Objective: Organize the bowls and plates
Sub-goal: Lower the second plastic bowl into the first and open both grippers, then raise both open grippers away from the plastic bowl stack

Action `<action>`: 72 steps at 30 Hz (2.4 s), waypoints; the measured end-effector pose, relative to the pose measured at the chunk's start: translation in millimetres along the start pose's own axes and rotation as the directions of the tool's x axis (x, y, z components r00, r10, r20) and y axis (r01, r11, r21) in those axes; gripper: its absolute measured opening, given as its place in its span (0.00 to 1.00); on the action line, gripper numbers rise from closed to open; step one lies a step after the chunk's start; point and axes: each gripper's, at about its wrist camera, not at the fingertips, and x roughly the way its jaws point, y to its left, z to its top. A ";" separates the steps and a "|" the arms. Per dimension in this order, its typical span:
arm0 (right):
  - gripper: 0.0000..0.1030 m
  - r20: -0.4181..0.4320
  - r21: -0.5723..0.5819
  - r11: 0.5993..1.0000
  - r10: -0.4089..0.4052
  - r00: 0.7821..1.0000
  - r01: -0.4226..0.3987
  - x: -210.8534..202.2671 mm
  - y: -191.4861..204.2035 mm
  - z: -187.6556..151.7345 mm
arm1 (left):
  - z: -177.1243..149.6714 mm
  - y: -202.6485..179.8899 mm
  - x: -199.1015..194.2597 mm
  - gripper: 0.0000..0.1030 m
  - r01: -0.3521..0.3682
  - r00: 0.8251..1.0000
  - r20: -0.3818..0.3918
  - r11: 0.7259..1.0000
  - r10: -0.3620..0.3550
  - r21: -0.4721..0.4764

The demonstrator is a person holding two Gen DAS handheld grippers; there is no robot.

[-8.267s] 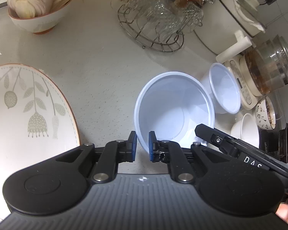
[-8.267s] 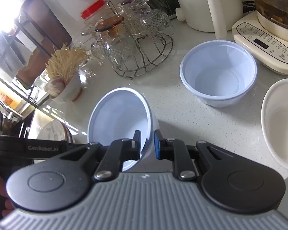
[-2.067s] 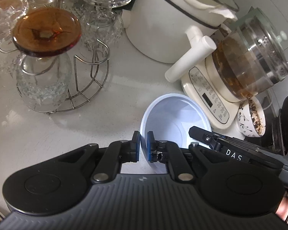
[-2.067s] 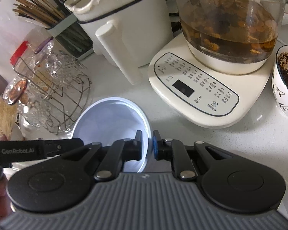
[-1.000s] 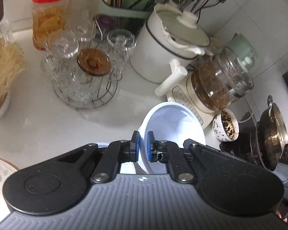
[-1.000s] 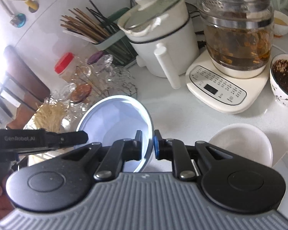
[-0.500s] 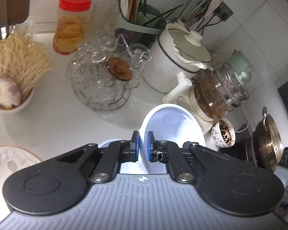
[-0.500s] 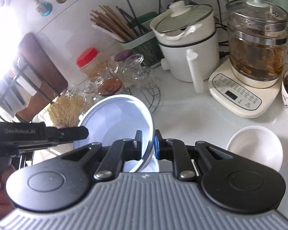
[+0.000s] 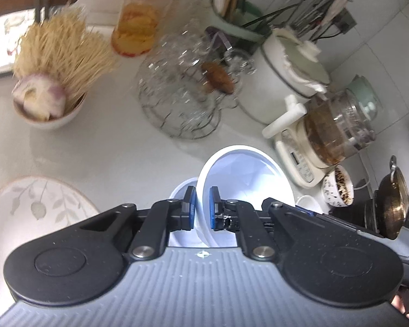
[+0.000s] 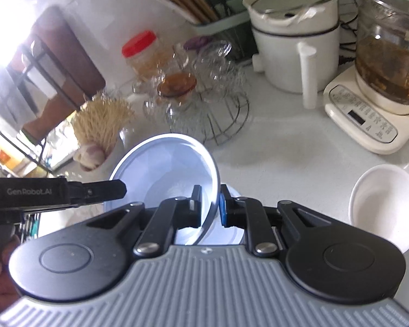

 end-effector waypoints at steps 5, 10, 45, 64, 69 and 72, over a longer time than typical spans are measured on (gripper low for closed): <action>0.16 -0.041 -0.029 0.999 -0.024 0.999 0.023 15.4 1.6 0.1 | -7.0 11.8 14.0 0.10 -0.015 1.000 -0.028 0.999 0.014 -0.034; 0.16 -0.077 -0.048 0.998 -0.044 0.996 0.041 26.1 -0.7 -3.0 | -12.4 17.3 28.9 0.10 -0.027 0.998 -0.065 0.998 0.024 -0.050; 0.38 -0.068 -0.054 0.998 -0.035 0.997 0.031 24.5 -17.0 -6.4 | -12.0 3.5 45.5 0.38 -0.099 0.991 -0.095 0.995 0.095 -0.031; 0.38 0.225 0.027 0.993 -0.114 0.968 0.111 -69.7 -3.0 -19.0 | -5.0 -57.4 -39.7 0.39 -0.044 0.994 0.104 0.970 0.020 0.241; 0.38 0.265 0.043 0.989 -0.150 0.953 0.143 -91.4 12.4 -35.3 | -18.2 -56.4 -67.2 0.39 -0.026 0.991 0.132 0.958 -0.012 0.284; 0.38 0.287 0.057 0.985 -0.171 0.942 0.162 -103.6 22.0 -47.2 | -28.3 -54.1 -83.9 0.39 -0.016 0.989 0.148 0.953 -0.030 0.303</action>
